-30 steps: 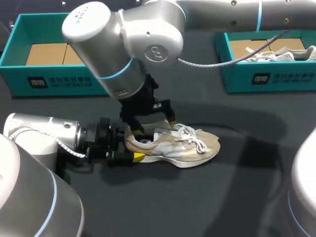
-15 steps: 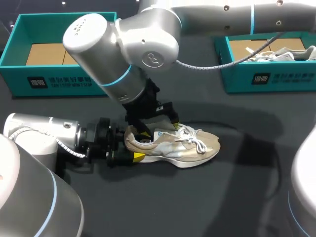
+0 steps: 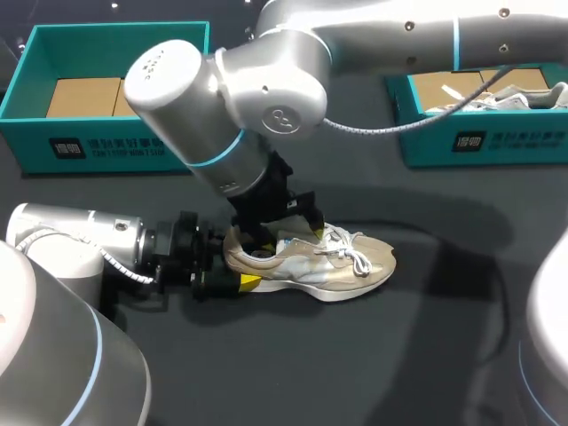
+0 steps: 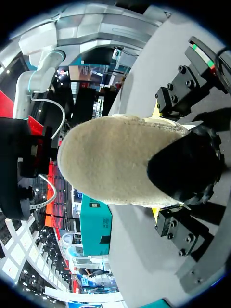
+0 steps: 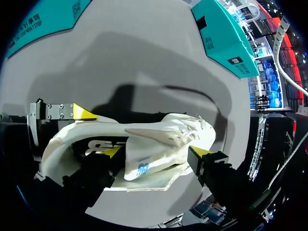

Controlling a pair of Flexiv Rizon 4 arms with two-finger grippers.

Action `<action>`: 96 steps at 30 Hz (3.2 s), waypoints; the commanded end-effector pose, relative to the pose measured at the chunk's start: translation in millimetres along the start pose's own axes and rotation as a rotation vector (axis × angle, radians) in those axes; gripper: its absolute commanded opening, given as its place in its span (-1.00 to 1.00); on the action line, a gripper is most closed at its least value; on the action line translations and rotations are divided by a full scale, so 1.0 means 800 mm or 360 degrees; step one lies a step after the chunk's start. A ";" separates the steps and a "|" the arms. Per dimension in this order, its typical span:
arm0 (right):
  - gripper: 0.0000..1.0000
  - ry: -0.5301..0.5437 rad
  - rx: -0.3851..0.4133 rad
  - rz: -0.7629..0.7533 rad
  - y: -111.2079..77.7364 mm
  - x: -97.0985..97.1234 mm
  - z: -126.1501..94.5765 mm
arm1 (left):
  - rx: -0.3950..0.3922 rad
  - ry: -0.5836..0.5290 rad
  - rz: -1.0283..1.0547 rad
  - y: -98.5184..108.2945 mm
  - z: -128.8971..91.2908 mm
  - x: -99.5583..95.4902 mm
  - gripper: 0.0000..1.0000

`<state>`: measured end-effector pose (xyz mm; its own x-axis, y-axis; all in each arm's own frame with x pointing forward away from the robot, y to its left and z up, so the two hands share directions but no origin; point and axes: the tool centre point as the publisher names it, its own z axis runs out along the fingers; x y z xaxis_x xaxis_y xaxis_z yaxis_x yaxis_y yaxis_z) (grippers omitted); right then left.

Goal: Take the shoe out of the shoebox, open the shoe tongue, remove and reinsert the insole, then place the shoe into the shoebox

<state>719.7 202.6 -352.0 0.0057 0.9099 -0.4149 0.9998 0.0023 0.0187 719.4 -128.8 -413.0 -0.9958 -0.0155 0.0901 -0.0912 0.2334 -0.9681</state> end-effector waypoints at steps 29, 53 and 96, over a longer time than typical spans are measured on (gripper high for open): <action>0.00 -0.0020 -0.0007 0.0641 -0.015 -0.015 -0.007 | 0.0000 -0.0005 -0.0002 0.006 0.000 0.005 -1.00; -1.00 0.0166 0.0138 0.0510 -0.004 -0.056 -0.037 | 0.0000 -0.0005 -0.0002 0.006 0.000 0.005 -1.00; -0.96 0.0587 0.0220 0.0149 0.006 -0.163 0.030 | 0.0000 -0.0005 -0.0002 0.006 0.000 0.005 -1.00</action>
<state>724.2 87.2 -314.7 0.0950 0.9817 -0.1649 0.9896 -0.1111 -0.0914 718.9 -129.2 -412.6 -0.9958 -0.0154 0.0908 -0.0919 0.2327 -0.9682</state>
